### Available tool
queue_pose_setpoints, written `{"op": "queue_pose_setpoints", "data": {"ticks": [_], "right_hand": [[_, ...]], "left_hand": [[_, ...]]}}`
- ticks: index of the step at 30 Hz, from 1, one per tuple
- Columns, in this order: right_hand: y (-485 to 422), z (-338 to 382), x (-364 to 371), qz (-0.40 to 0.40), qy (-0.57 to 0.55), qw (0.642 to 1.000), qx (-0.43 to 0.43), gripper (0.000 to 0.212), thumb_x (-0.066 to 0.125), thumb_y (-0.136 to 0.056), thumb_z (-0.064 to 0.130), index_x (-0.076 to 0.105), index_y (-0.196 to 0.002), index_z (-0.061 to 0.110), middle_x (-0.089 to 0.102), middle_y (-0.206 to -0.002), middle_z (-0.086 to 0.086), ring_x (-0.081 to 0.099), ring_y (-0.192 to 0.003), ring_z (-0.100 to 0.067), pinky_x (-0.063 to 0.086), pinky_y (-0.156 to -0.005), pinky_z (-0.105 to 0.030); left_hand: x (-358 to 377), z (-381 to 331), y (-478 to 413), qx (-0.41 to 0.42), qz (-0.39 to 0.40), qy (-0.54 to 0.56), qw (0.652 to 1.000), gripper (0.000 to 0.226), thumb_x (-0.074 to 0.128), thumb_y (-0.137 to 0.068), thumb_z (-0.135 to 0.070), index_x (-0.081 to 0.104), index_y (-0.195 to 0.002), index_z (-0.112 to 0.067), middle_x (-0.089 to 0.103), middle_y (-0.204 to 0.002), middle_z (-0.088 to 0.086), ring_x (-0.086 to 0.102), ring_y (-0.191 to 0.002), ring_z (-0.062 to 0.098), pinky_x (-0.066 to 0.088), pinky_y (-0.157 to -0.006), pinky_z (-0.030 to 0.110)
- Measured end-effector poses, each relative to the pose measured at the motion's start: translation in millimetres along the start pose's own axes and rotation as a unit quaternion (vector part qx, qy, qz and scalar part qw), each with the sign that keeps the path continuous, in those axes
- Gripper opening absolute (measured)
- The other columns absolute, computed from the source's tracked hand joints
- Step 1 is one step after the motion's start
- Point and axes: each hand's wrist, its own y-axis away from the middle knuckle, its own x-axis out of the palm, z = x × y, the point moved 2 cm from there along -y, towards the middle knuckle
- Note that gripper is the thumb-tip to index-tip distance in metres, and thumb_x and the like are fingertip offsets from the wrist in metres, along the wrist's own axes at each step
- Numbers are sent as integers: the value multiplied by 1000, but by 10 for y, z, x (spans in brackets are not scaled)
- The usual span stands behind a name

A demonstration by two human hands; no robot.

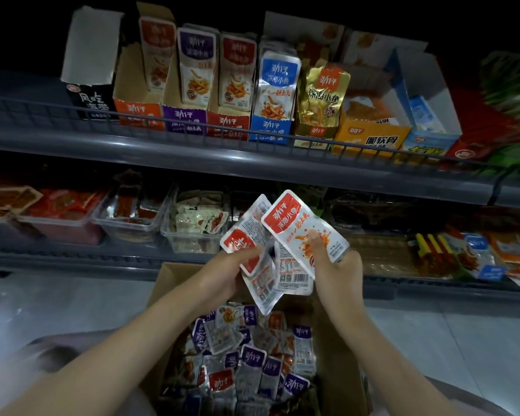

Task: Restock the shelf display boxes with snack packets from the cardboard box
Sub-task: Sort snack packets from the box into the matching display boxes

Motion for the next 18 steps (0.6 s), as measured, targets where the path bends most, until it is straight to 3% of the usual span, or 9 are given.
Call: {"op": "queue_pose_setpoints", "data": {"ticks": [2, 4, 6, 8, 11, 14, 18], "right_hand": [[83, 23, 92, 8, 19, 999, -24, 19, 53, -94, 34, 65, -82, 25, 73, -76, -5, 69, -68, -29, 54, -56, -46], [126, 17, 163, 34, 13, 999, -23, 22, 46, -96, 38, 63, -85, 29, 71, -82, -14, 67, -76, -36, 54, -64, -51], [152, 10, 191, 70, -6, 998, 3, 28, 38, -97, 44, 63, -89, 33, 71, -85, -10, 68, -82, -26, 55, -68, -35], [196, 17, 216, 107, -45, 993, 33, 31, 34, -96, 46, 62, -99, 35, 72, -87, 5, 68, -83, -4, 50, -63, -10], [253, -19, 272, 144, -114, 980, 81, 25, 34, -98, 41, 59, -102, 35, 70, -84, 18, 65, -76, 11, 45, -59, -2], [204, -103, 247, 115, -164, 969, 145, 21, 43, -99, 34, 63, -94, 28, 72, -77, 12, 68, -68, 2, 49, -55, -11], [137, -150, 226, 85, -176, 964, 178, 17, 58, -94, 17, 62, -111, 18, 74, -98, -5, 71, -87, -19, 57, -76, -36]], "left_hand": [[47, 51, 14, -14, 23, -28, 999, 34, 57, -90, -21, 61, -121, -8, 73, -98, 5, 68, -89, 20, 51, -85, 36], [60, 71, 6, -7, 50, -34, 998, 43, 60, -85, -34, 60, -123, -16, 72, -107, 2, 67, -99, 18, 50, -90, 35], [58, 71, -10, 2, 60, -31, 998, 47, 64, -80, -43, 60, -122, -22, 70, -113, 0, 64, -108, 19, 47, -98, 39], [70, 78, -8, 8, 58, -34, 998, 43, 64, -78, -44, 63, -113, -20, 74, -97, -2, 68, -96, 16, 49, -92, 39], [82, 108, -13, 12, 51, -19, 998, 40, 63, -76, -38, 64, -110, -17, 74, -98, 3, 68, -97, 22, 50, -91, 42], [53, 93, -20, 11, 42, -5, 999, 38, 63, -77, -35, 65, -111, -18, 72, -107, 4, 66, -104, 24, 48, -94, 43], [23, 62, -27, 11, 31, 13, 999, 38, 63, -79, -27, 64, -115, -16, 70, -114, 8, 67, -104, 25, 49, -95, 46]]}}
